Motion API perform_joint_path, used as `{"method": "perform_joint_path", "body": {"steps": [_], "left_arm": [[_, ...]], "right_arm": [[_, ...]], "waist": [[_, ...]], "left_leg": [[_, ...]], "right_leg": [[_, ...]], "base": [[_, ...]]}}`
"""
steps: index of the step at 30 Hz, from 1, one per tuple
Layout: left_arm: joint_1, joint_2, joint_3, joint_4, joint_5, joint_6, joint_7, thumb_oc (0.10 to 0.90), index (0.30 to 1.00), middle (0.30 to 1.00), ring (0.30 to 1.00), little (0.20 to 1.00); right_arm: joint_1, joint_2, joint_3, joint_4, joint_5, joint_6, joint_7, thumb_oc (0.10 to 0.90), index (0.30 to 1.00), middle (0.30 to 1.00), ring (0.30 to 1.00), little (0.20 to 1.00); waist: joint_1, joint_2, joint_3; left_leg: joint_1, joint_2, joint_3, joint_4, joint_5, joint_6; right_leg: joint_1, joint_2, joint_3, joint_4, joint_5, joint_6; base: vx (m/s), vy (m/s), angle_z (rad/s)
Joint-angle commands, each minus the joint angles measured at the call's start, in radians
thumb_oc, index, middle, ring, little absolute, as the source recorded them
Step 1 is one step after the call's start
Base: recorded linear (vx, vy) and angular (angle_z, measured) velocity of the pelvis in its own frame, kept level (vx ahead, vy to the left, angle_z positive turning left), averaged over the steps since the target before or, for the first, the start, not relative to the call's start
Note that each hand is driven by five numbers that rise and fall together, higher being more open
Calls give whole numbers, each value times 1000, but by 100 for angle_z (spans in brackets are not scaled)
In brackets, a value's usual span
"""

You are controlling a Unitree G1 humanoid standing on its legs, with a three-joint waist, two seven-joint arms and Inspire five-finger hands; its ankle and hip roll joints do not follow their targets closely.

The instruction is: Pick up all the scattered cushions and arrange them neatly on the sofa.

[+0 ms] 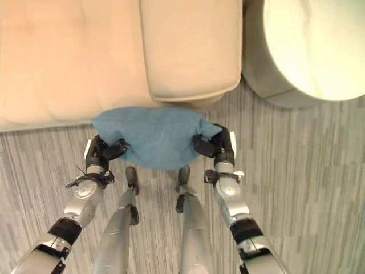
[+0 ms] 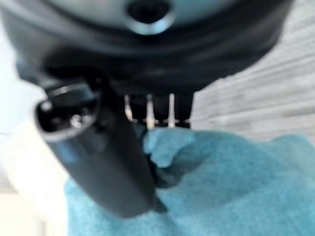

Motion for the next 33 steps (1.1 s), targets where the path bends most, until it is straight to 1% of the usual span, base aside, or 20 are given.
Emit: {"method": "perform_joint_path", "body": {"steps": [1,6,11,12,13,14,15,16,19,20,23,24,25,27,28,29,30,31,32,33], "left_arm": [[31,-47,-53,-143,28,-112,-106,400,300,300,300,300],[114,-22,-35,-209,43,-123,-109,400,300,300,300,300],[139,-15,-24,-244,63,-127,-116,400,300,300,300,300],[141,-17,-23,-247,60,-127,-119,400,300,300,300,300],[156,-22,-23,-248,50,-124,-132,400,300,300,300,300],[166,-25,-23,-245,46,-121,-139,400,300,300,300,300],[167,-25,-23,-245,46,-121,-139,400,300,300,300,300],[192,-29,-22,-231,49,-111,-150,400,300,300,300,300],[212,-33,-28,-221,51,-95,-162,400,300,300,300,300],[235,-35,-40,-224,57,-84,-179,400,300,300,300,300],[273,-23,-52,-246,91,-69,-184,400,300,300,300,300],[274,-23,-52,-247,91,-68,-184,400,300,300,300,300],[279,-5,-50,-261,104,-60,-197,400,300,300,300,300],[277,0,-49,-261,107,-58,-203,400,300,300,300,300],[273,6,-47,-259,110,-59,-202,400,300,300,300,300],[268,9,-53,-256,113,-58,-202,400,300,300,300,300],[260,10,-54,-252,118,-61,-200,400,300,300,300,300],[260,10,-54,-252,118,-61,-200,400,300,300,300,300],[256,10,-46,-248,133,-71,-197,400,300,300,300,300],[255,8,-41,-247,138,-75,-194,400,300,300,300,300]], "right_arm": [[51,73,110,-154,-91,-92,99,400,300,300,300,300],[124,14,92,-277,-178,-98,97,400,300,300,300,300],[169,-15,51,-352,-218,-100,91,400,300,300,300,300],[178,-15,38,-360,-218,-99,87,400,300,300,300,300],[199,-20,16,-384,-216,-95,92,400,300,300,300,300],[213,-20,5,-392,-216,-93,96,400,300,300,300,300],[214,-20,5,-393,-215,-93,96,400,300,300,300,300],[239,-21,-2,-402,-216,-90,107,400,300,300,300,300],[266,-24,-14,-413,-221,-85,113,400,300,300,300,300],[300,-28,-34,-432,-229,-77,120,400,300,300,300,300],[311,-22,-31,-430,-234,-63,127,400,300,300,300,300],[311,-22,-31,-430,-234,-64,128,400,300,300,300,300],[301,-8,-24,-423,-234,-55,132,400,300,300,300,300],[297,-3,-20,-421,-234,-54,135,400,300,300,300,300],[293,3,-18,-421,-232,-55,136,400,300,300,300,300],[289,6,-17,-425,-230,-55,137,400,300,300,300,300],[286,6,-16,-428,-230,-55,140,400,300,300,300,300],[286,6,-16,-428,-230,-55,140,400,300,300,300,300],[286,-5,-14,-429,-236,-55,144,400,300,300,300,300],[282,-14,-13,-431,-242,-58,145,400,300,300,300,300]], "waist": [[10,5,-145],[10,-10,-168],[0,-28,-201],[-6,-35,-205],[-29,-40,-224],[-41,-41,-235],[-40,-41,-234],[-50,-47,-253],[-60,-61,-255],[-84,-61,-262],[-63,-67,-274],[-63,-67,-274],[-49,-71,-282],[-43,-72,-281],[-42,-72,-278],[-51,-72,-274],[-65,-72,-271],[-65,-72,-271],[-89,-69,-273],[-94,-68,-274]], "left_leg": [[68,-51,-18,-38,-43,21],[187,-47,-27,-38,-49,13],[204,-45,-11,10,-64,-5],[196,-40,7,44,-71,-8],[209,-9,93,68,-90,6],[230,15,145,77,-103,12],[231,15,145,78,-104,12],[284,46,192,101,-155,10],[316,75,234,131,-180,12],[359,110,309,121,-194,14],[371,59,267,97,-217,33],[372,58,268,95,-217,34],[386,26,257,56,-223,60],[398,14,252,40,-224,67],[411,-1,243,20,-225,71],[416,-14,221,14,-224,74],[409,-23,213,3,-197,82],[409,-23,213,3,-197,82],[415,-59,162,-16,-189,88],[421,-75,132,-30,-183,89]], "right_leg": [[190,39,-33,-191,-10,61],[361,77,-36,-265,-32,41],[457,94,-60,-338,-33,32],[470,90,-72,-347,-33,29],[490,79,-93,-361,-28,28],[505,70,-110,-363,-27,29],[506,70,-109,-363,-27,29],[553,65,-117,-365,-42,37],[589,52,-141,-369,-35,43],[604,38,-166,-367,-31,51],[622,18,-146,-367,-6,79],[622,18,-146,-367,-5,80],[604,-16,-131,-304,-2,107],[596,-30,-124,-268,-8,114],[586,-39,-106,-238,-15,121],[573,-26,-57,-215,-18,121],[545,5,10,-203,-14,112],[545,5,10,-203,-14,112],[511,87,166,-186,-36,108],[498,123,218,-181,-40,98]], "base": [[85,-65,6],[83,-98,13],[27,-87,22],[-5,-40,56],[29,-23,80],[40,11,87],[214,52,89],[180,36,69],[155,79,22],[115,193,20],[146,248,38],[147,391,1],[85,246,5],[78,235,9],[75,211,15],[13,192,26],[-12,114,33],[48,171,41],[132,155,88],[149,155,105]]}}
